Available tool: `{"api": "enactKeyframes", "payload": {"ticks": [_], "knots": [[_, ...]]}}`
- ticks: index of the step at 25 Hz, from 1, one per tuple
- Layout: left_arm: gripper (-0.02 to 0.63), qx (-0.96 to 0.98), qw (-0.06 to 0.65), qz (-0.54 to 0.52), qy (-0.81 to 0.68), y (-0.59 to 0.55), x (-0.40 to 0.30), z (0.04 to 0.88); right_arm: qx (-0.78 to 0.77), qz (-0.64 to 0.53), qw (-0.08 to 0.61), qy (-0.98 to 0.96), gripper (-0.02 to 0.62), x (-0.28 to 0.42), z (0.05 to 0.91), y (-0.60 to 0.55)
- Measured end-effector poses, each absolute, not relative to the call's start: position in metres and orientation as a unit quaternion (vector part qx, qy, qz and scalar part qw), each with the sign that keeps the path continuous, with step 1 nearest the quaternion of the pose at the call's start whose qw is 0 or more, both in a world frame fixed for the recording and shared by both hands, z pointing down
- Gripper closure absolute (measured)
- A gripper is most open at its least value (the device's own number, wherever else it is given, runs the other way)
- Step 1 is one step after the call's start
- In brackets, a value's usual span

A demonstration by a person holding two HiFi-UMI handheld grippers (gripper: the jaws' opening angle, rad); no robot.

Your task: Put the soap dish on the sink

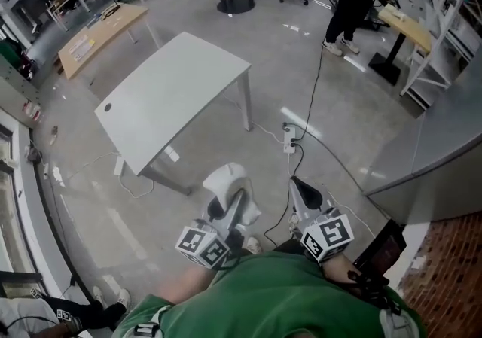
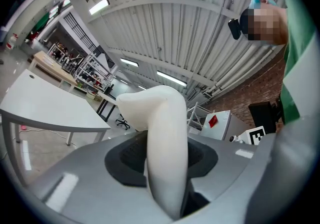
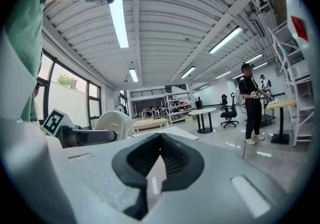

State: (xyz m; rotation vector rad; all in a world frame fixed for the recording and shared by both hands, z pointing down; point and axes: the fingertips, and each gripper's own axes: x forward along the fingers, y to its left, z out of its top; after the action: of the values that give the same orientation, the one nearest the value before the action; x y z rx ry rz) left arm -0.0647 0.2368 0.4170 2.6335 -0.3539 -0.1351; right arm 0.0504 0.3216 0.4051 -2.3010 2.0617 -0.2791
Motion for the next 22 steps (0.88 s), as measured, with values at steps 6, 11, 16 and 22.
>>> {"api": "enactKeyframes", "payload": {"ticks": [6,11,16,22], "knots": [[0.451,0.947,0.226,-0.063,-0.217,0.228,-0.046,0.404,-0.681,-0.087,0.021,0.727,0.594,0.085,0.396,0.291],[0.45,0.93,0.216,-0.083,-0.285,0.229,-0.03,0.403,-0.625,-0.086,0.017,0.776,0.594,0.108,0.398,0.273],[0.451,0.911,0.214,-0.089,-0.341,0.235,-0.013,0.402,-0.578,-0.089,0.013,0.811,0.594,0.13,0.4,0.259],[0.451,0.897,0.206,-0.1,-0.378,0.236,-0.009,0.397,-0.536,-0.079,0.015,0.84,0.594,0.13,0.391,0.245]]}}
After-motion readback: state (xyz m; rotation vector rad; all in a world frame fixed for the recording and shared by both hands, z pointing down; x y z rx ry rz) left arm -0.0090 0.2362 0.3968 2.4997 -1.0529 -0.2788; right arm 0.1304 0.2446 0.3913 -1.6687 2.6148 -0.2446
